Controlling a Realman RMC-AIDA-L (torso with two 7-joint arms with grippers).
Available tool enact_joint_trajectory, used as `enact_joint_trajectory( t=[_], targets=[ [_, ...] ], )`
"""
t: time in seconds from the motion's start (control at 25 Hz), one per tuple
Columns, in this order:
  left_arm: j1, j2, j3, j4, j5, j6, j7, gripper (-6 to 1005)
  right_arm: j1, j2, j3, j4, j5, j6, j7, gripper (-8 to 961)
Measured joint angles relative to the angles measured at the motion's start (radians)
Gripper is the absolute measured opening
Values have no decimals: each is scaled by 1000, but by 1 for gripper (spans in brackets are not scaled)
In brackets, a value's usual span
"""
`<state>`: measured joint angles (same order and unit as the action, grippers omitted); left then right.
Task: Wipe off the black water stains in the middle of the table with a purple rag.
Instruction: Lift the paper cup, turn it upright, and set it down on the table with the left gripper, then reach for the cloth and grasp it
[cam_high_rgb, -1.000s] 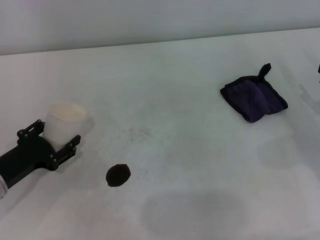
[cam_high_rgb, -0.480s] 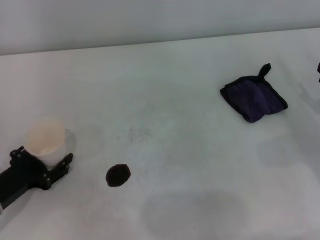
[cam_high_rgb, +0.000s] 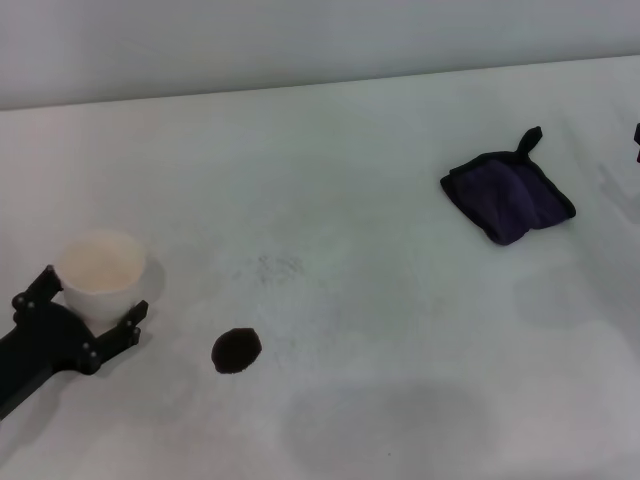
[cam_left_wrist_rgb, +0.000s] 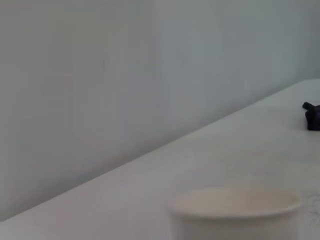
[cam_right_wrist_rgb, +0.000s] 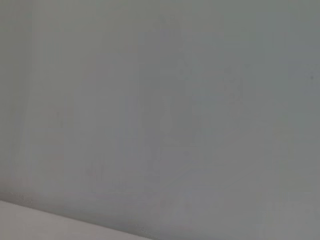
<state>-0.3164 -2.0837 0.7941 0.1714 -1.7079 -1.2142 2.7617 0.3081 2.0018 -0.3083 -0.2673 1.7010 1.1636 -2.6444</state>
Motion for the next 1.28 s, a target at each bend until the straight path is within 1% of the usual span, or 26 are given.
enact_joint_trajectory(
  t=[0.28, 0.4, 0.56, 0.8, 0.92, 1.0, 1.16, 1.28],
  targets=[
    [19, -1, -1, -21, -5, -3, 4, 893, 2, 0, 0, -16, 2, -2, -5, 873],
    [44, -1, -1, -42, -36, -15, 22, 893, 2, 0, 0, -25, 4, -8, -21, 873],
    [96, -1, -1, -48, -95, -51, 46, 893, 5, 1, 4, -28, 11, -23, -65, 873],
    [189, 0, -1, -49, -188, -194, 63, 893, 7, 2, 12, -29, 27, -25, -58, 873],
    [221, 1, -1, -54, -212, -250, 63, 892, 7, 2, 12, -29, 36, -24, -57, 873],
    [238, 0, -1, -68, -224, -276, 64, 892, 7, 2, 12, -29, 53, -16, -53, 872],
    [264, 0, -2, -102, -291, -292, 65, 892, 1, 1, 12, -24, 84, -2, -2, 872],
    [265, -1, -3, -106, -337, -292, 65, 892, -3, 0, 12, -30, 87, 0, 47, 872]
  ],
)
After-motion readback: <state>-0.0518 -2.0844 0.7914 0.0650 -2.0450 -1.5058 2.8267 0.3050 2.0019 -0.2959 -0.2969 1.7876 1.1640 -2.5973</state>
